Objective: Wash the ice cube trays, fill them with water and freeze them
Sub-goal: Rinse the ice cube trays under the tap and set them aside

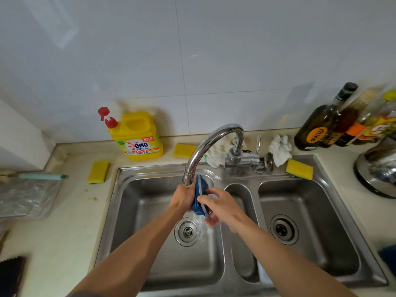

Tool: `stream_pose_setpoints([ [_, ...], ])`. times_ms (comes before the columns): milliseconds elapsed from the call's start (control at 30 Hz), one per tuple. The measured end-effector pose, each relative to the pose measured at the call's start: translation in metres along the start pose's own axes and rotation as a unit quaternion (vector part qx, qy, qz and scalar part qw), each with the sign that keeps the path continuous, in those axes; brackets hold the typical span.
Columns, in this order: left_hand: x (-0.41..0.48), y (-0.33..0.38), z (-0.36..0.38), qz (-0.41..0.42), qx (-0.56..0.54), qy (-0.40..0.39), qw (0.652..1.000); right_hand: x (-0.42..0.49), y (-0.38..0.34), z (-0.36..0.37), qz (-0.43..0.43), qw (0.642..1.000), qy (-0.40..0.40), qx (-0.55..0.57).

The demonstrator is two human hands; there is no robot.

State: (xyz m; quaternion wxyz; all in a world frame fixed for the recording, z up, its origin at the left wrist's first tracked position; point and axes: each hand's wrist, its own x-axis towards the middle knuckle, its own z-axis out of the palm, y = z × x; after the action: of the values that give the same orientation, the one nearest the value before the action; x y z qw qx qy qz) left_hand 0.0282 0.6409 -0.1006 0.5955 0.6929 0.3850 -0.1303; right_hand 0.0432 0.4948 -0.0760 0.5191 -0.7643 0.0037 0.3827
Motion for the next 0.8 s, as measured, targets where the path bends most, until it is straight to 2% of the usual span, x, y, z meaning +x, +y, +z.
stream_pose_setpoints([
  [233,0.007,-0.014,-0.018,-0.019,0.013,-0.016,1.000,0.003,-0.008,0.016,0.014,1.000,-0.014,0.007],
  [367,0.001,-0.015,-0.029,-0.030,-0.002,0.003,1.000,0.005,-0.011,0.026,0.020,0.999,-0.026,-0.002],
  [533,0.001,-0.020,-0.037,-0.024,0.035,0.000,0.999,0.010,-0.007,0.039,0.034,0.998,-0.048,-0.004],
  [667,0.009,-0.034,-0.082,-0.036,0.076,0.056,0.995,0.014,0.007,-0.004,0.026,0.996,0.032,-0.075],
  [733,0.015,-0.045,-0.114,-0.060,0.051,0.073,0.994,0.017,0.016,-0.046,0.049,0.994,0.064,-0.067],
  [800,0.017,-0.049,-0.124,-0.055,0.071,0.082,0.992,0.018,0.026,-0.073,0.077,0.993,0.078,-0.053],
])
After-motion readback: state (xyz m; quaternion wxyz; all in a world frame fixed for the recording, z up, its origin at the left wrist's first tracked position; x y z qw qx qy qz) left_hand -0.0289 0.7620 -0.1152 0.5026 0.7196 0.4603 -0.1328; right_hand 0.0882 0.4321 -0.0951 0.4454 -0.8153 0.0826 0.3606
